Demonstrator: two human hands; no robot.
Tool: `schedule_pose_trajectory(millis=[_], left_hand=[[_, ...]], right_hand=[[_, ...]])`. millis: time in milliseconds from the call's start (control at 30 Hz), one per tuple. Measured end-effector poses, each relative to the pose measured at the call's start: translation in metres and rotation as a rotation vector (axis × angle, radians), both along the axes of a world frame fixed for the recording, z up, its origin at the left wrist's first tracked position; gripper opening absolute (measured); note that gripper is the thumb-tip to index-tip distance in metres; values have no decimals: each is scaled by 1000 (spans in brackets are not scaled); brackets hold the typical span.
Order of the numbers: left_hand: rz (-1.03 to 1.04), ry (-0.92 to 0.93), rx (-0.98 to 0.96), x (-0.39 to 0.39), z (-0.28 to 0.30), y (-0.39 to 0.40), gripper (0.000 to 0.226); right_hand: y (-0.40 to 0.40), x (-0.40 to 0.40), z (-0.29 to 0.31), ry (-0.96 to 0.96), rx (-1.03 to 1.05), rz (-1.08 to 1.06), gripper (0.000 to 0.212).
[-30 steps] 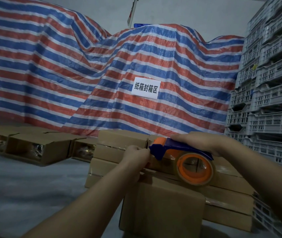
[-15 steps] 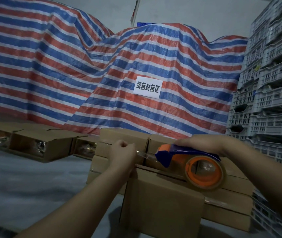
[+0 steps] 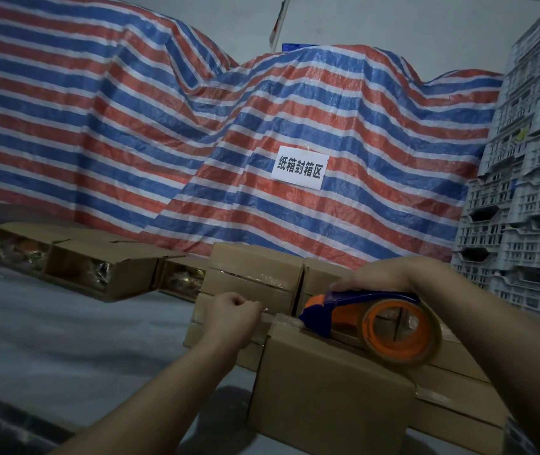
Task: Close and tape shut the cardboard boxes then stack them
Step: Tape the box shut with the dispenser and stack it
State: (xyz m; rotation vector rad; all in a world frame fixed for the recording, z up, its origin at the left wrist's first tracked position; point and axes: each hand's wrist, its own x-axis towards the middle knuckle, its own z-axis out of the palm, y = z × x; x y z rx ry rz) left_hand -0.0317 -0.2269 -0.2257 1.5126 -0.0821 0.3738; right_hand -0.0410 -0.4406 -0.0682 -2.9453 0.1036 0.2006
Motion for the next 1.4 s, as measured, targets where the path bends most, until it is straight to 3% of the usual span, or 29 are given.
schedule_pose_trajectory(millis=[200,567,800,900,1000,1100,1200,1300,1400], left_hand=[[-51,83,-24,2,-6,-2,10],[-174,245,85,3,-11,-8,17],[-221,435,259,1,-28,5,62],[-179,398,368,4,-41,7,52],[-97,218,221,11,-29,6,36],[-88,113,184,12,1,4,42],[-193,138,279,7,18,-3,53],[-360,243,384,3,16,-9,39],[-434,345,339,2,10,-13,33]], right_hand=[[0,7,-1,10,-33,4,54],[7,7,-4,19,-115,64,37],[7,9,-4,37,-146,89,47],[6,12,-3,34,-148,84,46],[6,14,-3,36,-150,80,44],[6,13,-3,31,-166,94,39],[8,10,-3,46,-154,102,35],[11,7,-4,27,-158,95,33],[10,7,-3,18,-112,29,36]])
